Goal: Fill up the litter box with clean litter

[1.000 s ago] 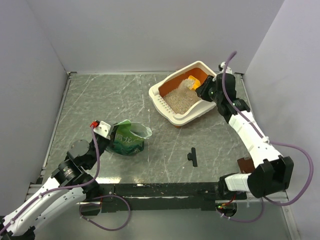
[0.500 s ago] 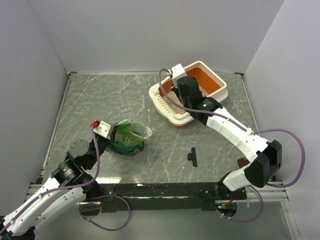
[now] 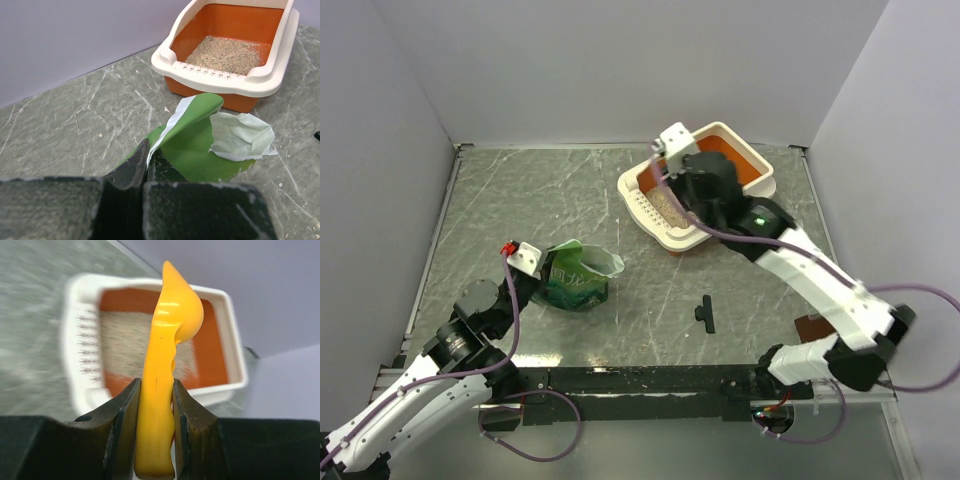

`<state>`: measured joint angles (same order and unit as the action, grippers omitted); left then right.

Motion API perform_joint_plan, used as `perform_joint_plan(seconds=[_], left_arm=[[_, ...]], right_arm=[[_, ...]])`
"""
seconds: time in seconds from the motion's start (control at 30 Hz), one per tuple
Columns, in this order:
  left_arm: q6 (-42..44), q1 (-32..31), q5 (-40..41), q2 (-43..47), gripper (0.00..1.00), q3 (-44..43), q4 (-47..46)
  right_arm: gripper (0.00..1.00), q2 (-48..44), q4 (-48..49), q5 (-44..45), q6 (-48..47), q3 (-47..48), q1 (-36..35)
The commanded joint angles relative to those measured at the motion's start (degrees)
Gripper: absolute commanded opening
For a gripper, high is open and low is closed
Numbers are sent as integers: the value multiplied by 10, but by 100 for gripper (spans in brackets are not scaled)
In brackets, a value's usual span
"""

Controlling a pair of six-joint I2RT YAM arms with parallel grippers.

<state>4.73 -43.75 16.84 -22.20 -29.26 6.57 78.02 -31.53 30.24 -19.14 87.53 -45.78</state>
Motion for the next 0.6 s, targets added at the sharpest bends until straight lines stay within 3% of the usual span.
perform_joint_plan(seconds=[0.0,0.2,0.57], left_arm=[[-10,-1,6,12,1,-19,-31],[-12,-2,2,7,1,-20,-31],[-10,-1,-2,5,1,-20,-30]], right_arm=[[0,-81,-105,-204,162,63,0],[0,-76,-226,-362,270,103,2],[0,-124,-256,-516,378,42,8]])
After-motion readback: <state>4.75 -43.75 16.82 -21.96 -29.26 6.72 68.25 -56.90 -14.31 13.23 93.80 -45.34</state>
